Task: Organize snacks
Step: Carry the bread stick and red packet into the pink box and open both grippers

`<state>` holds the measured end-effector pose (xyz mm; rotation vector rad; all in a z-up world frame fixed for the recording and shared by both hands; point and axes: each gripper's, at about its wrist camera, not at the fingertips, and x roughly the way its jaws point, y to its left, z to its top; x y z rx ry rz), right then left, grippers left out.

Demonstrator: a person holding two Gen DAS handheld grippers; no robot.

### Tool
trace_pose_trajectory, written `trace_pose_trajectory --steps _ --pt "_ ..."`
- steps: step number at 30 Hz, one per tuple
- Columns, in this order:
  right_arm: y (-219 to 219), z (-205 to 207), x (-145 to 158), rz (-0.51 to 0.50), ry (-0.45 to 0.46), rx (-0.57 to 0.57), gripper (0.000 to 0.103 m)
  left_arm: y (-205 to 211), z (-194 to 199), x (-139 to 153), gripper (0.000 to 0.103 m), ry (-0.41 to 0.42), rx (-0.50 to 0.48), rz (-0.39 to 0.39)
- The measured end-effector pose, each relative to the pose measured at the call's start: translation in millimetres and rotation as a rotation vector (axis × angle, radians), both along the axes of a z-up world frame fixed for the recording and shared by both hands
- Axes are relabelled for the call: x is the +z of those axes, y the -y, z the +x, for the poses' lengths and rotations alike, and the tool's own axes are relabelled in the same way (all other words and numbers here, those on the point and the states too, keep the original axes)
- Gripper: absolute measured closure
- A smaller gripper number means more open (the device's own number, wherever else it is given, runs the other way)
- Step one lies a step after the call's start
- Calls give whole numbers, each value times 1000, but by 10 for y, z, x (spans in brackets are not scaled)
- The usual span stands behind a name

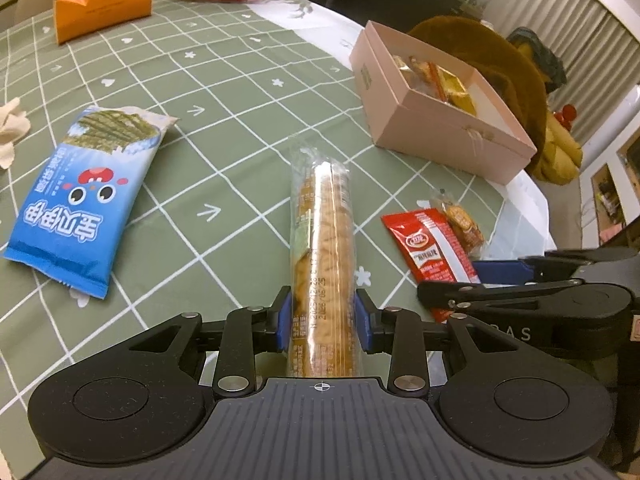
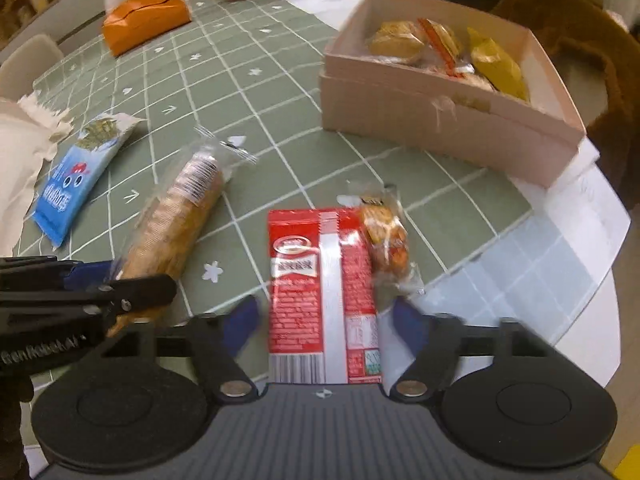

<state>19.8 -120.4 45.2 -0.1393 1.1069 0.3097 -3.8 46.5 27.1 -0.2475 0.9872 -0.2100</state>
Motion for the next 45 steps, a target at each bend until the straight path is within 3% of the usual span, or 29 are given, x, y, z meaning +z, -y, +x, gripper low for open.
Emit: trace_pose_trajectory --steps 3,9,16,19,21,27,30,33,37,41,45 --pt "22 -71 49 11 -13 23 56 20 -21 7 67 -8 0 1" --pt "297 -213 165 72 -43 -7 57 69 -98 15 67 -17 -12 13" --pt "678 -246 472 145 10 -79 57 178 -246 227 68 40 -23 -7" --pt "825 -223 782 186 72 -90 58 184 -253 604 68 131 -30 -64" --pt "917 -156 1100 206 148 -80 58 192 -182 982 68 246 -50 -85" --pt "1241 308 2091 241 384 -109 58 366 240 2025 68 570 -112 -37" --pt "1375 549 2355 228 466 -134 58 527 660 2226 68 615 -126 -26" --pt "1510 748 2404 211 501 -165 57 718 1062 2151 68 579 -146 -39" --pt "1709 985 2222 232 469 -207 57 895 1476 1771 68 506 -161 -35" --pt "1827 1242 1884 244 396 -253 57 951 1891 1185 68 367 -152 -84" --pt "1851 1498 1465 258 297 -276 57 992 2297 496 65 160 -128 -97"
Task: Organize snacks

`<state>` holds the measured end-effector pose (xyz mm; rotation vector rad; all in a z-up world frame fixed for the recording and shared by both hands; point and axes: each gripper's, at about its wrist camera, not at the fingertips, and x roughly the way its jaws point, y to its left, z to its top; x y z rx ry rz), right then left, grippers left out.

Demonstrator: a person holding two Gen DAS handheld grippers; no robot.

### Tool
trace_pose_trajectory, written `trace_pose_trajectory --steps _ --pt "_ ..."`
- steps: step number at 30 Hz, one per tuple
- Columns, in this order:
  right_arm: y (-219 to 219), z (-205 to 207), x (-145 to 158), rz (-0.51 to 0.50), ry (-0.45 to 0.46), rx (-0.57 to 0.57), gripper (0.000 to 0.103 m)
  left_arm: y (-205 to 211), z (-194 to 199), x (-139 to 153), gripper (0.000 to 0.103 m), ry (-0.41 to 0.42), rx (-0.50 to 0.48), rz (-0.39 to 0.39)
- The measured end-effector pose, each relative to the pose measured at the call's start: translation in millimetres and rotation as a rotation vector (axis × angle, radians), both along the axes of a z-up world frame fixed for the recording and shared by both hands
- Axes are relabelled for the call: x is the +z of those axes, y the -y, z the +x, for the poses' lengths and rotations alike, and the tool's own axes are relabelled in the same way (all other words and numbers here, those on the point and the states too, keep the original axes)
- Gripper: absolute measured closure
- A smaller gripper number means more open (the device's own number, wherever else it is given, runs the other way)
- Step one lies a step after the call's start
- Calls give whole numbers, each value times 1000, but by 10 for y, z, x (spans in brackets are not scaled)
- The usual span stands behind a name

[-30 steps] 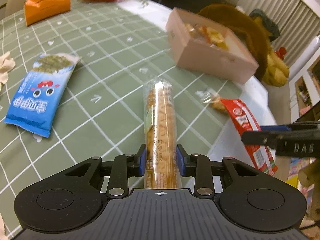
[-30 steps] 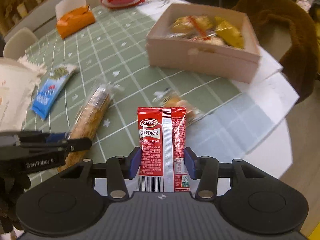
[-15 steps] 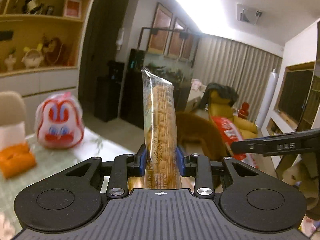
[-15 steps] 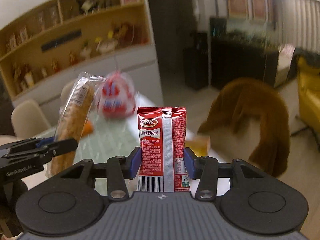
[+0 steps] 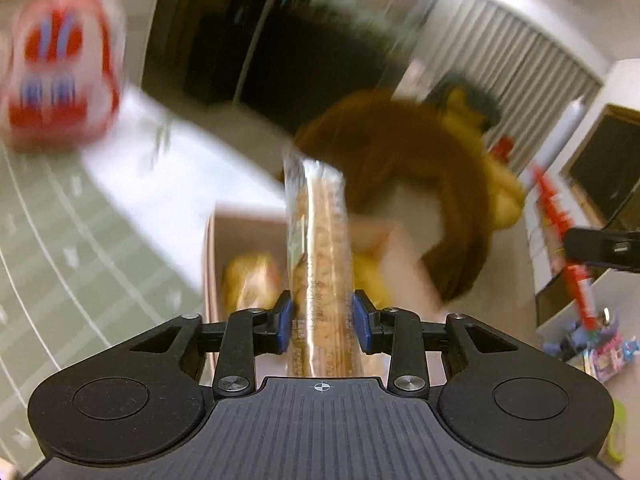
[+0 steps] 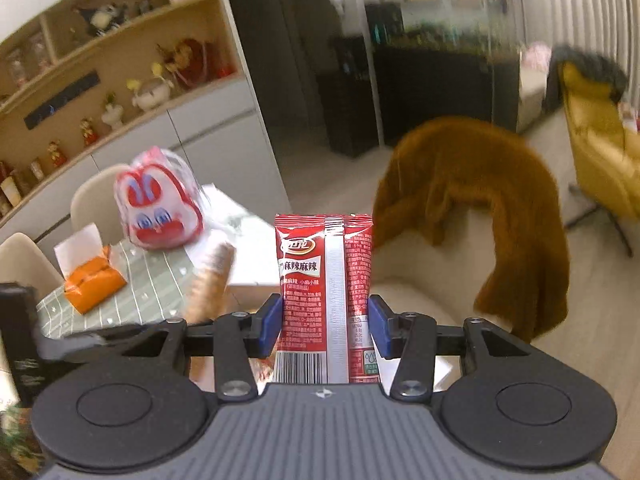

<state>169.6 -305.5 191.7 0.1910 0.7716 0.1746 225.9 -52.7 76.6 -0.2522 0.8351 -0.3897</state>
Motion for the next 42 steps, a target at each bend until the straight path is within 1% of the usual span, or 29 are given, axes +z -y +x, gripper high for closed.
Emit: trace_pose_trajectory --steps 1,2,4,6,10,11,12,14,17,19,20,23,25,27,29,30,31,34,37,39,41,42 --pt "-39 57 -86 0 -19 0 58 1 74 -117 65 -27 10 23" --pt "-72 115 -165 -3 -37 -1 58 9 123 -190 60 -35 9 31" --pt "-132 227 -310 0 -71 -8 58 -19 188 -220 62 -39 8 6" --pt "-170 274 -421 20 -102 -11 57 -67 130 -125 62 -15 18 -23" --pt "-299 543 -642 59 -146 -26 56 -243 43 115 62 25 53 -57" --pt "-347 604 -693 61 -158 -30 53 -308 4 144 62 27 65 -73" --pt "-387 658 -736 59 -178 -36 45 -367 -41 160 62 27 73 -88" --pt "-422 689 -807 72 -203 -39 38 -509 -145 189 62 23 89 -105" --pt "-492 657 -881 59 -219 -28 37 -703 -317 139 62 -1 118 -98" --pt "-551 600 -904 52 -231 -4 37 -813 -443 117 62 -22 128 -100" --pt "-593 559 -902 66 -236 24 37 -851 -489 94 62 -27 128 -105" --pt "-817 425 -874 115 -249 147 37 -966 -620 59 62 -45 155 -116" --pt "-1017 378 -877 118 -265 228 37 -1013 -668 39 62 -57 177 -130" --pt "-1233 353 -933 81 -289 298 37 -1051 -750 13 63 -70 183 -127" --pt "-1380 336 -994 -14 -275 309 37 -1070 -823 -2 63 -78 178 -119" --pt "-1383 331 -1012 -31 -264 310 37 -1082 -870 -10 63 -81 173 -115" --pt "-1372 344 -1024 -34 -261 301 37 -1091 -932 -14 63 -84 172 -111" --pt "-1304 383 -1061 -77 -255 203 38 -1131 -1029 -87 63 -102 175 -103" --pt "-1214 355 -1080 -35 -281 159 38 -1178 -1122 -184 63 -129 195 -101" --pt "-1199 303 -1074 -38 -277 152 38 -1169 -1164 -235 63 -144 204 -100" --pt "-1206 233 -1099 -85 -269 141 38 -1124 -1199 -284 63 -158 190 -100" --pt "-1231 211 -1143 -133 -272 131 38 -1096 -1214 -303 63 -162 181 -100"
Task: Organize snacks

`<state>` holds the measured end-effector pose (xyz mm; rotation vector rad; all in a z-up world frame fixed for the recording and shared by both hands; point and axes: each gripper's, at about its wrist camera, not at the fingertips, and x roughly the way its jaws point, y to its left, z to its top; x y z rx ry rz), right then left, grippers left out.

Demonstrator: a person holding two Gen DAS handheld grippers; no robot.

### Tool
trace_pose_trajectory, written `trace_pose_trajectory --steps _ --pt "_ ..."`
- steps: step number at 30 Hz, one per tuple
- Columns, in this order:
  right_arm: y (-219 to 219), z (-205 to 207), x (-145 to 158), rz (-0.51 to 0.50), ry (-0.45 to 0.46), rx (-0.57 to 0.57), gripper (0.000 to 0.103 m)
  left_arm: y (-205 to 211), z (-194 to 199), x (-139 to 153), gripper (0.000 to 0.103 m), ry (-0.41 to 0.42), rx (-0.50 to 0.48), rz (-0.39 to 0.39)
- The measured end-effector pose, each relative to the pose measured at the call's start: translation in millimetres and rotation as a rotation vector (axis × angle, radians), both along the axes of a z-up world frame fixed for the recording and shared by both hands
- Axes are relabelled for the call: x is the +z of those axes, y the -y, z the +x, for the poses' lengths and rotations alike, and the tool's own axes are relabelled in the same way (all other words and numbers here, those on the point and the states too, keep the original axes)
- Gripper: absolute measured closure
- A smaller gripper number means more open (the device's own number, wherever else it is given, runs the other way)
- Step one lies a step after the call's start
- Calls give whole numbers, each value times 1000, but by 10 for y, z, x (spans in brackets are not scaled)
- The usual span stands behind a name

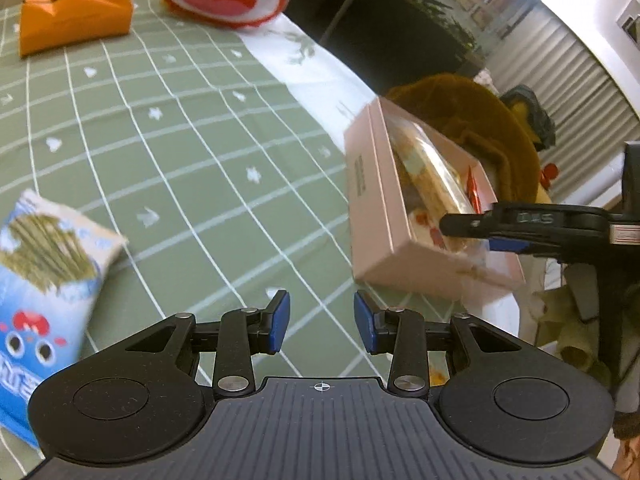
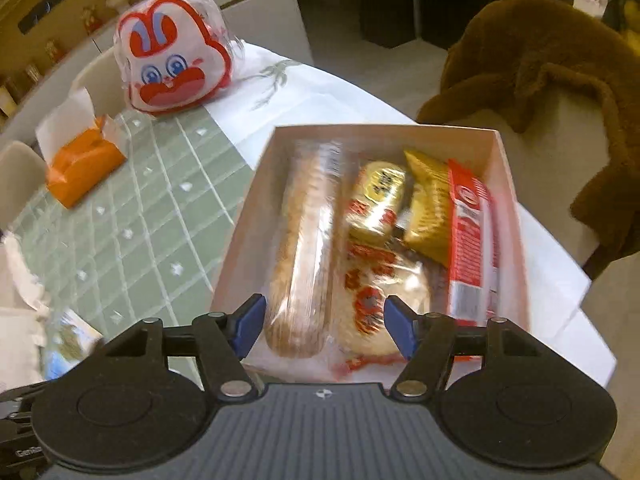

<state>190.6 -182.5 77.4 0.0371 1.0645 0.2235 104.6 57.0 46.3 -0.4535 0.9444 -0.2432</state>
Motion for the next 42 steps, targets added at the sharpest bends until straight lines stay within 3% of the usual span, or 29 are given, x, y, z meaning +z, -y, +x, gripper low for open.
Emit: trace_pose_trajectory --steps 2,6,11,13,16,17,23,25,27,28,33,40,42 --pt "10 -6 -69 -40 -3 -11 38 53 -30 -26 63 -10 -16 -4" --pt "125 -93 -70 -3 3 -47 49 72 -114 -42 63 -18 -29 -2" --pt "182 -25 3 -119 68 -114 49 -46 -239 -6 63 -11 5 -10" --pt "264 51 -29 -133 45 -148 48 -103 -275 -7 63 -10 19 -11" --pt "386 126 -167 -70 -77 -135 47 -153 -290 -39 63 -19 31 -9" --pt "416 84 -169 -46 -80 -134 47 -160 -287 -50 63 -21 34 -7" --pt "516 -362 79 9 90 -129 46 -83 -296 -102 63 -32 15 -8" --pt "604 -447 174 37 148 -155 51 -32 -316 -101 63 -33 3 -12" --pt "722 -399 215 71 153 -189 75 4 -343 -97 63 -35 -5 -14" --pt "774 -350 229 96 140 -213 76 14 -361 -91 63 -35 -6 -14" --pt "910 -186 231 144 102 -265 76 5 -416 -77 63 -36 4 -5" --pt "525 -649 115 66 113 -105 74 -171 -520 -41 63 -2 91 36" --pt "409 -784 49 53 97 -61 59 -361 -566 -2 63 21 169 80"
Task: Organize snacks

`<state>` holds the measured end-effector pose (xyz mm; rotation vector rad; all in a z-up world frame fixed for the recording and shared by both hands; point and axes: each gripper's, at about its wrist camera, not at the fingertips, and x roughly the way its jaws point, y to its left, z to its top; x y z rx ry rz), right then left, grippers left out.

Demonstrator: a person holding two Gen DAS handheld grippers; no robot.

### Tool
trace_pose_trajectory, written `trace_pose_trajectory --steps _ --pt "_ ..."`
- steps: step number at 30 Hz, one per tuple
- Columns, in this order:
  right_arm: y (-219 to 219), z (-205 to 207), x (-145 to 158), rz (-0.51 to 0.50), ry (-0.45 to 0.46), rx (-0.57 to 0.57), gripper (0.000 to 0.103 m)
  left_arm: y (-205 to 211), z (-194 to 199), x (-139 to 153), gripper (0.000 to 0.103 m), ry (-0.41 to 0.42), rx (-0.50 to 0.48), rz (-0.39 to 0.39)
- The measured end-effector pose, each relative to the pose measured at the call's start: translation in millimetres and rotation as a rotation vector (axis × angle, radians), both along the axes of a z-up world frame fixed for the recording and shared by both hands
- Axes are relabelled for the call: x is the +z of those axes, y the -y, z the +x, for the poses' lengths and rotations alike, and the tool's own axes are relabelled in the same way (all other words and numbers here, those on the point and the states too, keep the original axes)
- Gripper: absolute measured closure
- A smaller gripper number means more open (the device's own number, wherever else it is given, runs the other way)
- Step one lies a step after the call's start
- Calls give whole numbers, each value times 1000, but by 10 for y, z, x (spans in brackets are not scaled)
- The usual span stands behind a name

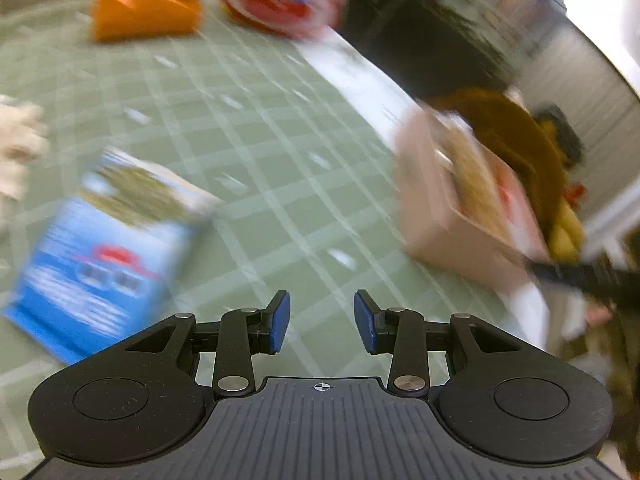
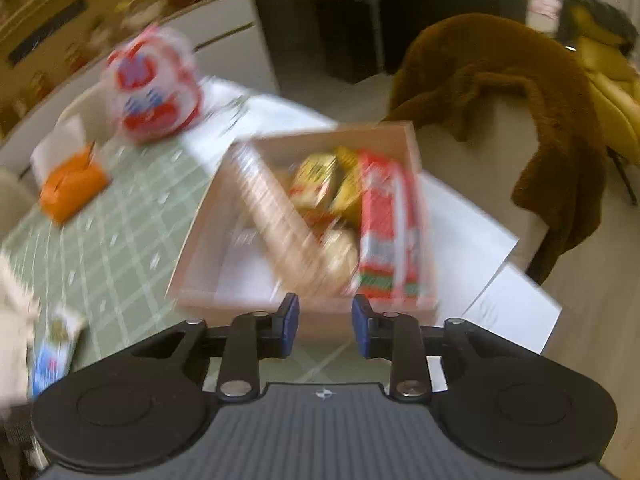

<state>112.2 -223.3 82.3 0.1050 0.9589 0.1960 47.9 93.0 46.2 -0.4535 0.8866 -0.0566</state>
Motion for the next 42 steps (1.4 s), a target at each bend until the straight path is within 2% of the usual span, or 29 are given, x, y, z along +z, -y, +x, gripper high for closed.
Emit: trace_pose_trajectory --steps 2,3,6,9,10,14,20,26,28,30,34,38,42 --pt "-90 -123 -61 -7 -7 23 45 -282 -30 29 63 21 105 46" --pt "-131 -176 -83 -4 -15 31 42 -413 -37 32 63 26 151 60" --pt "-222 -290 -183 22 -55 52 42 -827 -35 -11 63 14 287 100" --pt "-285 -386 -291 62 -107 68 40 -1052 12 -123 63 -28 326 116" --pt "-309 -420 -327 71 -126 76 40 -1087 28 -171 63 -45 324 116" --pt "-389 -553 -404 62 -155 98 37 -972 22 -184 63 -32 254 109" --pt "-501 -714 -418 -4 -142 134 37 -421 -27 -239 65 -43 72 8" --pt "-619 -754 -351 -9 -107 162 36 85 -88 -243 69 -38 -73 -21" --pt "-752 -739 -308 -11 -100 218 36 106 -130 -212 69 -40 -60 -21" --pt "-911 -715 -271 -16 -89 268 32 74 -178 -165 69 -42 -31 11" --pt "-1315 -604 -275 -16 -86 360 30 -88 -251 -81 69 -56 33 78" --pt "-1601 -481 -409 -12 -124 372 30 -197 -383 26 69 -60 68 103" --pt "-1767 -476 -516 -32 -124 380 19 -232 -449 79 69 -59 76 115"
